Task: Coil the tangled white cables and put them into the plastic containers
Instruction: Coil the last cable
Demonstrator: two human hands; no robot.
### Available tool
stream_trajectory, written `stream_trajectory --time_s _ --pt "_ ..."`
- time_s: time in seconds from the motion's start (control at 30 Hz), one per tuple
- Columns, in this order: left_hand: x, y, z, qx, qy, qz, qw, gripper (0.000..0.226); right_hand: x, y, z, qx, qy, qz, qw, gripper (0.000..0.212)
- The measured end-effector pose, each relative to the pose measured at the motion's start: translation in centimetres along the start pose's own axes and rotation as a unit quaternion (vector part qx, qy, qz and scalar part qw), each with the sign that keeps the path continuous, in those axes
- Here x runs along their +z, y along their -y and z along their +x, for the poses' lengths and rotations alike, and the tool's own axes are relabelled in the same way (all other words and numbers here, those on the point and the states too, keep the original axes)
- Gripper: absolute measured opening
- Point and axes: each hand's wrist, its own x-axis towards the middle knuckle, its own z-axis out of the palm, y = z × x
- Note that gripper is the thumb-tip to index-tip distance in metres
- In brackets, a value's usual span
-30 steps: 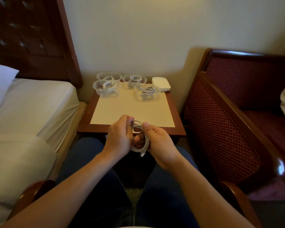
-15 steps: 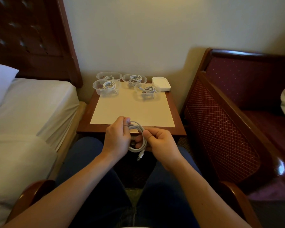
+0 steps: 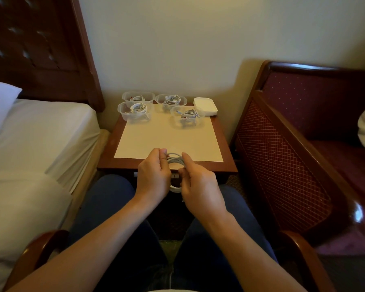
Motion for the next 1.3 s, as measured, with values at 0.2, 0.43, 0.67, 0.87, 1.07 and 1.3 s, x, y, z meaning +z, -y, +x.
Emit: stream_trajectory --time_s 0.2,0.43,0.67,0.87,1.07,1.3 --pt "-1.3 0.5 0.4 -0.044 0.148 -0.147 0.977 0.034 -0.7 -0.4 0.4 0.037 -0.042 0.048 0.997 0.033" --pt "-3.6 2.0 1.7 -0.056 0.301 -0.174 0.936 0.03 -1.4 -1.0 1.0 0.113 0.0 0.146 0.983 0.045" --pt "-2.5 2.7 1.9 -0.044 0.229 -0.149 0.961 0.019 -1.0 -0.8 1.6 0.139 0.048 0.206 0.967 0.053" --pt "-1.9 1.7 1.4 -0.095 0.263 -0.208 0.937 0.016 -1.3 -1.4 1.9 0.129 0.049 0.211 0.968 0.065" --pt "-2.6 1.8 0.6 -0.297 0.311 -0.352 0.831 0.03 -1.4 -1.3 1.5 0.065 0.025 0.113 0.991 0.049" --pt "-3.3 2.4 0.2 -0.382 0.358 -0.457 0.719 0.032 -0.7 -1.8 1.5 0.013 0.022 0.031 0.999 0.041"
